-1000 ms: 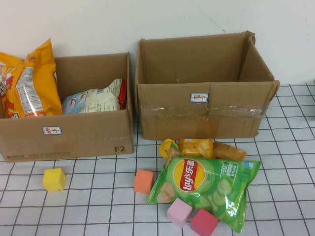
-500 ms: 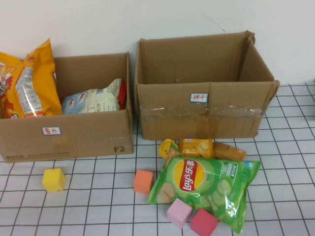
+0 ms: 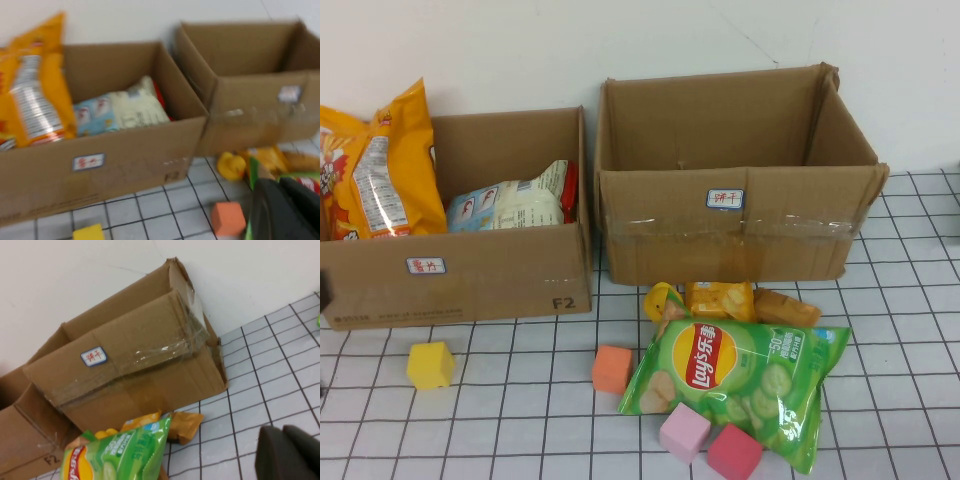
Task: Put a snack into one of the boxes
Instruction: Pick up the potato chip
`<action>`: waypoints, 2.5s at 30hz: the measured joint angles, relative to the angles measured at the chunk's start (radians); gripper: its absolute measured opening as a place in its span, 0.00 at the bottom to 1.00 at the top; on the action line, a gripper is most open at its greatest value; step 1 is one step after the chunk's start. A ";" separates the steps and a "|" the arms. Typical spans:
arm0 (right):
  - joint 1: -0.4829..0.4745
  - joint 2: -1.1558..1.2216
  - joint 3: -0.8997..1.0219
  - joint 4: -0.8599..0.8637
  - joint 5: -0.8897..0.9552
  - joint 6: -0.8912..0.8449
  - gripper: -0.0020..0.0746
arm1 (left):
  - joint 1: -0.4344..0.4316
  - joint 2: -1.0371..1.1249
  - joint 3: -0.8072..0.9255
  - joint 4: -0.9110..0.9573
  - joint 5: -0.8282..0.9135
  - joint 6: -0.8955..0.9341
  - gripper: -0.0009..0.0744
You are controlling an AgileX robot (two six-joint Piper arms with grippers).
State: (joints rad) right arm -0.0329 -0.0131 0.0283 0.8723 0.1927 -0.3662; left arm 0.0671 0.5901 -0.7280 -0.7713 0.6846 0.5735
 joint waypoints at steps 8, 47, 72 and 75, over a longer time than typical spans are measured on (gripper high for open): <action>0.000 0.000 0.000 0.000 0.023 -0.019 0.03 | -0.234 0.331 -0.168 0.031 0.074 0.167 0.01; 0.000 0.000 0.000 0.008 0.039 -0.025 0.03 | -1.014 1.327 -0.970 0.835 0.246 -0.565 0.57; 0.000 0.000 0.000 0.016 0.049 -0.025 0.03 | -1.090 1.436 -0.992 0.869 -0.007 -0.474 0.86; 0.000 0.000 0.000 0.018 0.049 -0.025 0.03 | -1.090 1.466 -1.016 0.915 -0.009 -0.500 0.86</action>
State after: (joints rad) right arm -0.0329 -0.0131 0.0283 0.8900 0.2419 -0.3916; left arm -1.0230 2.0564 -1.7442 0.1433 0.6755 0.0735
